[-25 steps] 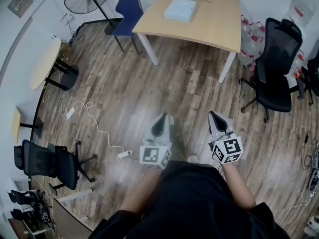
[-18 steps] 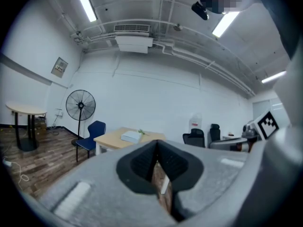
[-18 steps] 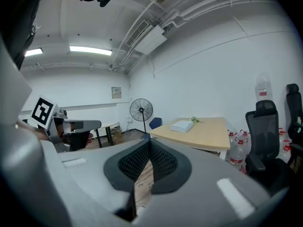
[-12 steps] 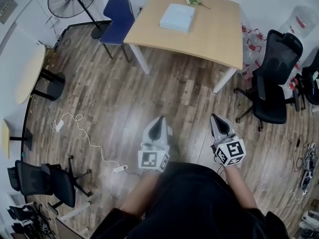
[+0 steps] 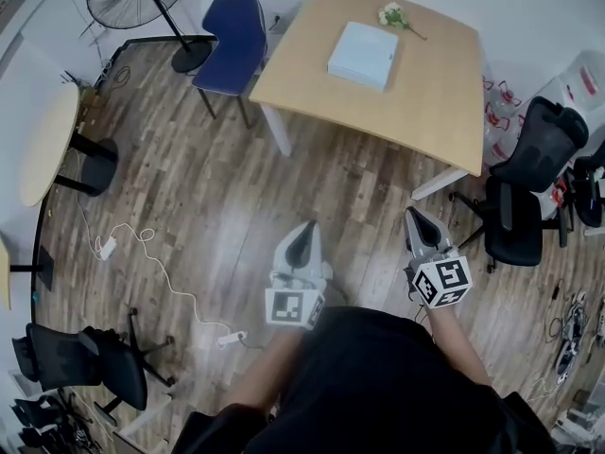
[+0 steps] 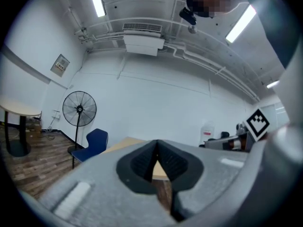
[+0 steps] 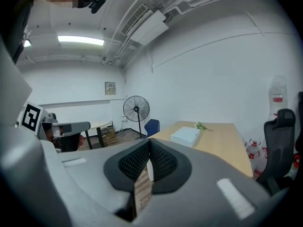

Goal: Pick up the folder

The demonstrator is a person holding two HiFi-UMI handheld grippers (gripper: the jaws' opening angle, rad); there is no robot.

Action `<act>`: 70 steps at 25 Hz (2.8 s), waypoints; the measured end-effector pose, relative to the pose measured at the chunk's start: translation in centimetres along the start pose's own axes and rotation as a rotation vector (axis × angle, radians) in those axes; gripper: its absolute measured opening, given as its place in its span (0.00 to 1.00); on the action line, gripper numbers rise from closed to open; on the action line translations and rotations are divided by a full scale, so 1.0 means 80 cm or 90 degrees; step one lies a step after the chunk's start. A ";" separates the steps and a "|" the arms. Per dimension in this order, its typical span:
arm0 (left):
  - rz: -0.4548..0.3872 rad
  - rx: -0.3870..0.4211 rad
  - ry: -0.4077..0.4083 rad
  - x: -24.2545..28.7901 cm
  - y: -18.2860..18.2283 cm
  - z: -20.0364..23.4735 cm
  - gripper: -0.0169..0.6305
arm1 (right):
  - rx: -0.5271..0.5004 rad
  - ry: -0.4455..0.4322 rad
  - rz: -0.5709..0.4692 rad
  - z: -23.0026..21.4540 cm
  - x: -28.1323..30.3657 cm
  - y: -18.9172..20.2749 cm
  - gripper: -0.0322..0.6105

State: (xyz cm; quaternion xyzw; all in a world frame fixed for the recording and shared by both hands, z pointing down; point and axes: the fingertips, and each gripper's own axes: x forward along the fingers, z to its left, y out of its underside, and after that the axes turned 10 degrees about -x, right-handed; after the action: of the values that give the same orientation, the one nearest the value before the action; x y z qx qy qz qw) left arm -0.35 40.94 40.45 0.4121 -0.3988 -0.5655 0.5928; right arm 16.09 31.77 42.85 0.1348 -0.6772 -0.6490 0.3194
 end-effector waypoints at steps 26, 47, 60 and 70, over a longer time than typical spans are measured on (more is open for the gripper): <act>0.027 -0.029 0.036 0.133 -0.011 0.116 0.03 | -0.013 0.001 0.037 -0.019 0.176 -0.005 0.05; 0.127 -0.007 0.045 0.568 0.007 0.148 0.03 | 0.073 -0.033 0.042 -0.338 0.431 -0.011 0.05; 0.186 0.003 0.053 0.736 0.055 0.158 0.03 | 0.092 -0.112 0.074 -0.439 0.523 0.004 0.05; 0.260 -0.022 0.081 0.780 0.083 0.207 0.03 | 0.166 -0.118 0.100 -0.451 0.586 0.023 0.05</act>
State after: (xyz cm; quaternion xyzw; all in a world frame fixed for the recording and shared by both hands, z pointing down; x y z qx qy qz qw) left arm -10.97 -21.90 52.80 0.3471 -0.4259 -0.4137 0.7259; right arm 2.82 -24.59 54.98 0.0616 -0.7907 -0.5382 0.2852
